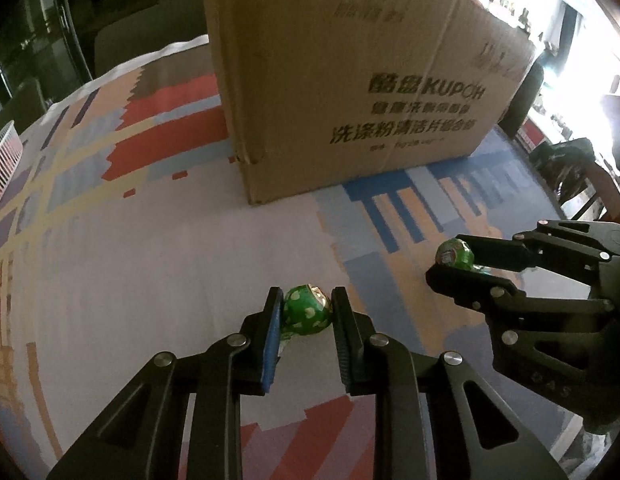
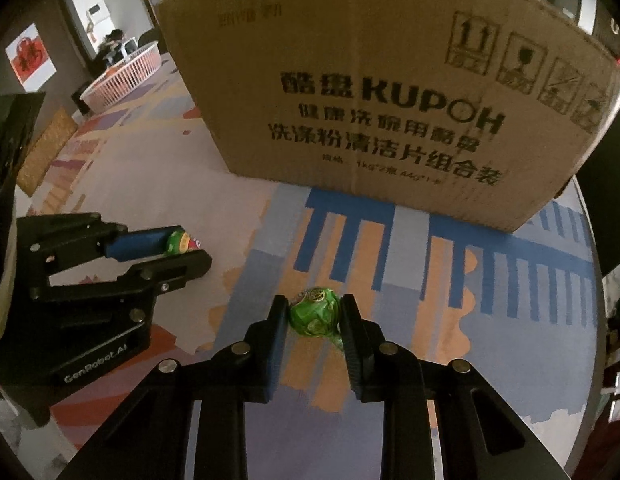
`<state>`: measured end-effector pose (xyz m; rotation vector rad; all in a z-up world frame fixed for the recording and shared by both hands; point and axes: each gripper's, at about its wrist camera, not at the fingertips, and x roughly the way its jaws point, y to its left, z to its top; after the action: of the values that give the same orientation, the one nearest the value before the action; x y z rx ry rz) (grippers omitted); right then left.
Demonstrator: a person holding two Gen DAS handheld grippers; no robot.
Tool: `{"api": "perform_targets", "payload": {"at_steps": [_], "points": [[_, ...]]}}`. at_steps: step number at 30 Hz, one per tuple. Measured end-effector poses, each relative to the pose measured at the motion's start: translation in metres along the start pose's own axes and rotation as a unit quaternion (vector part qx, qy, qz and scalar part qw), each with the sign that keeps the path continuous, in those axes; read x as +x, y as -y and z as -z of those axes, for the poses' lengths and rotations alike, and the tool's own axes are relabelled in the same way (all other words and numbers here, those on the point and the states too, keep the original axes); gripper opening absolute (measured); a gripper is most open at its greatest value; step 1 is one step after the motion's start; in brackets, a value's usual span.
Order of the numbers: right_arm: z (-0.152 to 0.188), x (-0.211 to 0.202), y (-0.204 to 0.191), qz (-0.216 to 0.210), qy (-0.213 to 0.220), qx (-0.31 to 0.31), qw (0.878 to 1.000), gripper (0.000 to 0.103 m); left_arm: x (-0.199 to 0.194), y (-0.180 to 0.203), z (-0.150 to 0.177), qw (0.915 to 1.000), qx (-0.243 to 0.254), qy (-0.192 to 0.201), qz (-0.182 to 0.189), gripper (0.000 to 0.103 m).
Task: Organize snacks
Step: 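Carry both lollipops over the box and open both grippers to drop them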
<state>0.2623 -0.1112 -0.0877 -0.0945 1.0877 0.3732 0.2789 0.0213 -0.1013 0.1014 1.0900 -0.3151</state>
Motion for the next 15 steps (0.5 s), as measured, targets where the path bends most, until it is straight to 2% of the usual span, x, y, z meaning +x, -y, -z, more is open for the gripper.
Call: {"api": "perform_targets", "payload": {"at_steps": [15], "points": [[-0.002,-0.059,0.008,-0.008,0.073,0.023,0.997,0.027,-0.07,0.018,-0.009,0.996,-0.015,0.088,0.004,0.025]]}}
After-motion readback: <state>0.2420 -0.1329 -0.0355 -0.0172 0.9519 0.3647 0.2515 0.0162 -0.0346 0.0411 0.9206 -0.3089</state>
